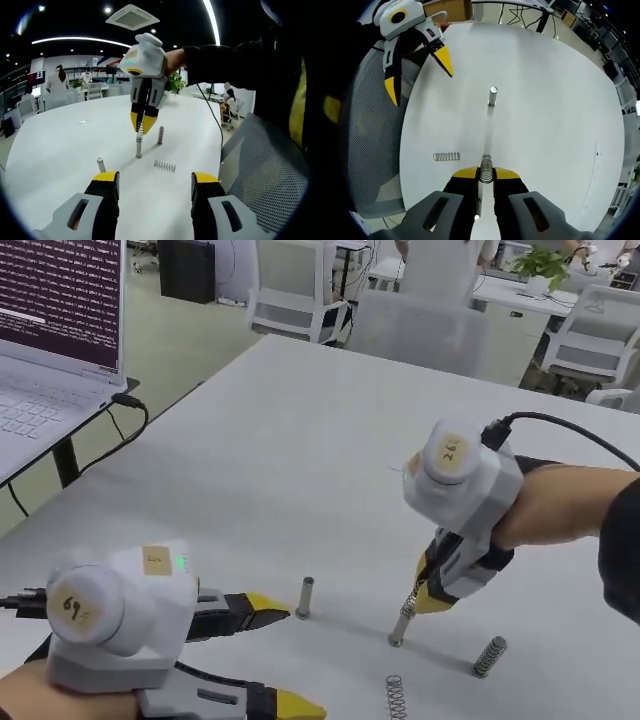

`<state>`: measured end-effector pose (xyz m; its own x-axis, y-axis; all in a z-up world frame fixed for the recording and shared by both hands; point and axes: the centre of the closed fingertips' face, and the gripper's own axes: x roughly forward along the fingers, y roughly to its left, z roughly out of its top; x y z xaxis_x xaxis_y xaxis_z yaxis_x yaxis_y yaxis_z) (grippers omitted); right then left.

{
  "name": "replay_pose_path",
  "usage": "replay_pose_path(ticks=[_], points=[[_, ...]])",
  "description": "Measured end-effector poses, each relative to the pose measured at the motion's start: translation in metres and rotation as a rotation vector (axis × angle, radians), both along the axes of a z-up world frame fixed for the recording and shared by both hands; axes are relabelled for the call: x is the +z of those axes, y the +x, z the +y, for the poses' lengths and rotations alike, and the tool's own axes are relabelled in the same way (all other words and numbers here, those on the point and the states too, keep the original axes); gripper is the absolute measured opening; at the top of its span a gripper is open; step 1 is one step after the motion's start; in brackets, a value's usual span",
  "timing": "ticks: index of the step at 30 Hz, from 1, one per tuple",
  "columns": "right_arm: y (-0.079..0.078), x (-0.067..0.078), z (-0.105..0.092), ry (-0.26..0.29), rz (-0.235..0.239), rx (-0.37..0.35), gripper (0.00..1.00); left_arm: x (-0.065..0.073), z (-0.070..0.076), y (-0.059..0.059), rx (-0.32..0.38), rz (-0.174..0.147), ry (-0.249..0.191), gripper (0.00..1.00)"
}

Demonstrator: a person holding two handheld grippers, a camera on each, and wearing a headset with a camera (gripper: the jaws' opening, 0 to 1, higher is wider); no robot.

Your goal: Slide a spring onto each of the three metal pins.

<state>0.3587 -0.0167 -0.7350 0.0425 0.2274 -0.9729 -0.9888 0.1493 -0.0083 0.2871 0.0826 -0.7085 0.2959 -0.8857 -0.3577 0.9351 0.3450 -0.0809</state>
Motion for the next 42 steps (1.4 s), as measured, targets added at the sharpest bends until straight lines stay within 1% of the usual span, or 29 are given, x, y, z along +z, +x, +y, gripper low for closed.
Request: replay_pose_path(ticks=[11,20,35,42], points=[[-0.001,-0.018,0.002,-0.015,0.014,-0.003,0.08,-0.001,0.0,0.001,0.002,-0.001,0.001,0.53],[-0.005,-0.032,0.005,-0.017,0.032,-0.004,0.08,-0.001,0.001,0.001,0.002,-0.002,0.006,0.52],[-0.01,-0.044,0.003,-0.021,0.042,-0.013,0.08,-0.001,0.001,0.0,0.001,-0.002,0.008,0.51],[-0.01,-0.043,0.004,-0.012,0.044,-0.021,0.09,-0.001,0.001,0.0,0.001,-0.002,0.01,0.51]])
